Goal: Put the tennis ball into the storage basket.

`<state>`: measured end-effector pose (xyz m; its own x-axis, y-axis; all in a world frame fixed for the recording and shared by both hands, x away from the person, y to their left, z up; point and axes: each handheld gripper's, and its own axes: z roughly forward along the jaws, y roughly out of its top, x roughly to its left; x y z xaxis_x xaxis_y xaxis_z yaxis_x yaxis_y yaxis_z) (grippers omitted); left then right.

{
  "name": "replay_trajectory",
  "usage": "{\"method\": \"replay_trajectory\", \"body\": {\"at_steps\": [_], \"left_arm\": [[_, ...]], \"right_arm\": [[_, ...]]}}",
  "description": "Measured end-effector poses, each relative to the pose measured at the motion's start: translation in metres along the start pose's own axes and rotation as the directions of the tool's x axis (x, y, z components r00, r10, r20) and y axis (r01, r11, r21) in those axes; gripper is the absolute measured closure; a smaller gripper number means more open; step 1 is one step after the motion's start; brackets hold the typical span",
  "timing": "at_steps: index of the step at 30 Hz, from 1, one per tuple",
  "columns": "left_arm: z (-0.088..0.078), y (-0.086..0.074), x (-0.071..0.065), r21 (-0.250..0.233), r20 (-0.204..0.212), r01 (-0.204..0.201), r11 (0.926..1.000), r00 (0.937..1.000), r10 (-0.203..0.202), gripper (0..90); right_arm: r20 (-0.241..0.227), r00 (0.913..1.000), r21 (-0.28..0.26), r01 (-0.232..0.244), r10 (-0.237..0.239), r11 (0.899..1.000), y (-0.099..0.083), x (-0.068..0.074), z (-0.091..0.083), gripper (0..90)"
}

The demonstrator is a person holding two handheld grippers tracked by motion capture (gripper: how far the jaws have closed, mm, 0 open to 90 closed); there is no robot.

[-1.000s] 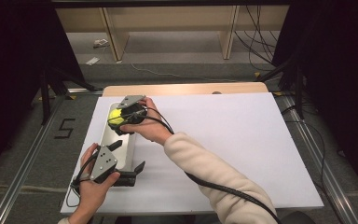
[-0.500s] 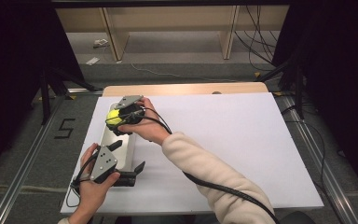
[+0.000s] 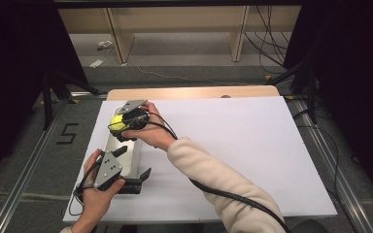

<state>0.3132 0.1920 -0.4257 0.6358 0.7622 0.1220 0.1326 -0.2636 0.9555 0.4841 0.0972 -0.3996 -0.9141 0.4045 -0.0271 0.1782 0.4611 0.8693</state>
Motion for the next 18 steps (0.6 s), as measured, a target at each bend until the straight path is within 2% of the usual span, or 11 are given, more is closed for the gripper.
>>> {"method": "replay_trajectory", "body": {"at_steps": [18], "left_arm": [[-0.0001,0.0,-0.0001,0.0,0.0,0.001,1.0,1.0,-0.001,0.0]], "right_arm": [[-0.008,1.0,0.016,0.005,-0.005,1.0,-0.0003,0.0011,0.0056,26.6]]}}
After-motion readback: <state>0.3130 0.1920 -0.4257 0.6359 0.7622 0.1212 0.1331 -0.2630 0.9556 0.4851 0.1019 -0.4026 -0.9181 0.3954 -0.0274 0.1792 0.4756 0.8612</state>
